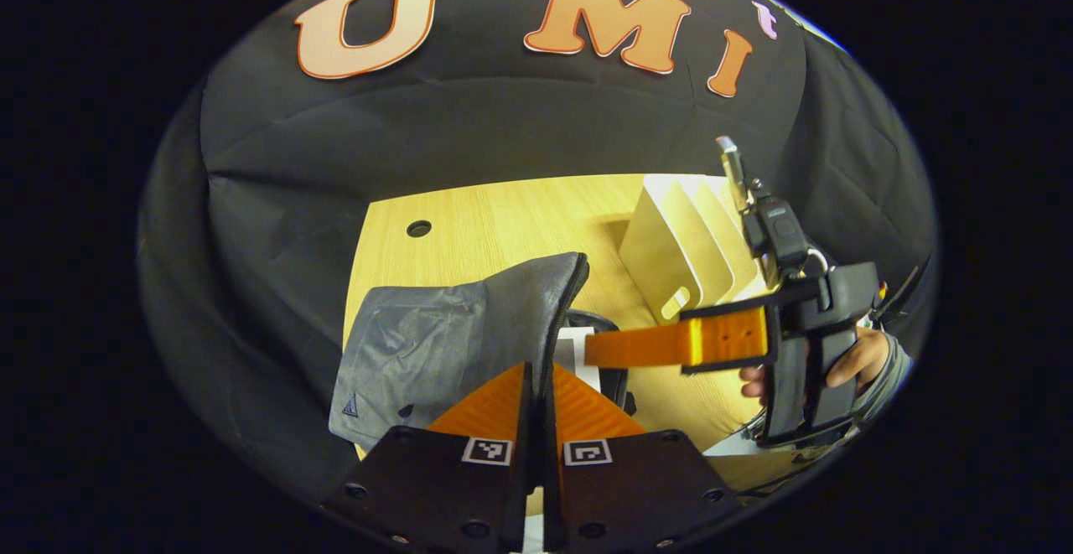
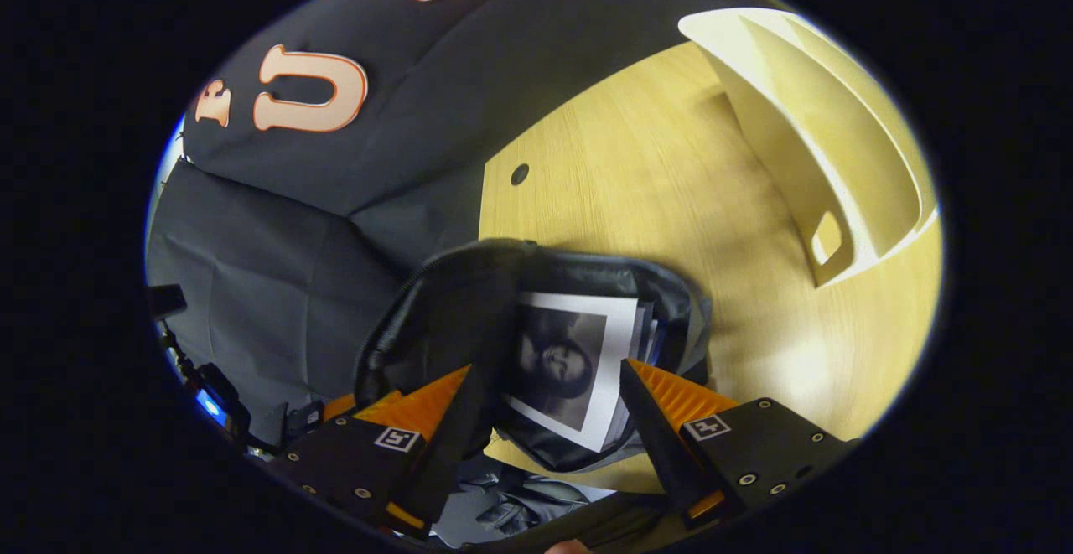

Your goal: Open the schoolbag, grab two books from the bookshelf and put them into the schoolbag.

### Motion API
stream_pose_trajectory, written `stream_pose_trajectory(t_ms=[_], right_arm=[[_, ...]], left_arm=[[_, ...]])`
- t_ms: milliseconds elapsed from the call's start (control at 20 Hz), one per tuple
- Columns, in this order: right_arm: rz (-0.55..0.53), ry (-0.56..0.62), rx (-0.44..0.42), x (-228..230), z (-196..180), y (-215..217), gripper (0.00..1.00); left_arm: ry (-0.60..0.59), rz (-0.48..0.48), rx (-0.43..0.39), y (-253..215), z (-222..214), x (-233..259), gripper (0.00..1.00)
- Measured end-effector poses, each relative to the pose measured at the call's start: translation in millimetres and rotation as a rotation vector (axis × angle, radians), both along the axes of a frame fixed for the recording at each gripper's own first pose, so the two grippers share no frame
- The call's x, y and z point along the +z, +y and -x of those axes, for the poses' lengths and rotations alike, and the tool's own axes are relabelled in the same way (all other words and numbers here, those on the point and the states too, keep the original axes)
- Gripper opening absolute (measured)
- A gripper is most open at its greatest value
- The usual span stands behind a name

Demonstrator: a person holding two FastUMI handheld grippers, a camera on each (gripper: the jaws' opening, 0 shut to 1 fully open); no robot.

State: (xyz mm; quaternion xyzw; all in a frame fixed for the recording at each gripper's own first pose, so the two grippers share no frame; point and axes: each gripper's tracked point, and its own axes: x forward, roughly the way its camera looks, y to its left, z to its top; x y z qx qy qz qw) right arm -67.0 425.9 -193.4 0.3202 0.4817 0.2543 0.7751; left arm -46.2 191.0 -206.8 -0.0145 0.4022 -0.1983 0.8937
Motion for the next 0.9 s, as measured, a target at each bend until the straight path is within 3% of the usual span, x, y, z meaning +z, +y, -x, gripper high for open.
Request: stream_pose_trajectory(t_ms=[200,300,350,400,450,600,650,800,900], right_arm=[[0.082,-0.123,-0.044,25.3,-11.9,-38.6,0.98],[0.116,-0.178,-0.086,41.1,-20.5,-58.3,0.98],[0.127,-0.203,-0.102,42.0,-22.9,-64.9,0.98],[0.148,-0.225,-0.126,49.2,-25.8,-76.5,0.98],[0.164,-0.252,-0.144,57.6,-28.4,-86.9,0.98],[0.222,-0.322,-0.214,76.8,-38.2,-117.5,0.98],[0.245,-0.356,-0.252,85.1,-42.0,-128.6,0.98],[0.328,-0.476,-0.33,111.8,-42.3,-159.0,0.98],[0.373,-0.523,-0.375,127.5,-41.8,-171.1,0.98]], left_arm=[[-0.009,0.012,-0.046,-12.4,9.1,2.1,0.13],[-0.035,0.033,-0.076,-20.6,11.7,9.2,0.2],[-0.06,0.034,-0.09,-24.3,8.8,13.6,0.31],[-0.074,0.034,-0.102,-27.1,11.3,16.0,0.33],[-0.093,0.033,-0.109,-28.6,11.7,20.9,0.43],[-0.134,0.065,-0.114,-36.6,10.2,33.3,0.57],[-0.16,0.071,-0.105,-36.4,6.1,39.4,0.66],[-0.223,0.104,-0.063,-37.1,-4.2,56.8,0.74],[-0.27,0.137,-0.045,-40.1,-10.6,73.4,0.85]])
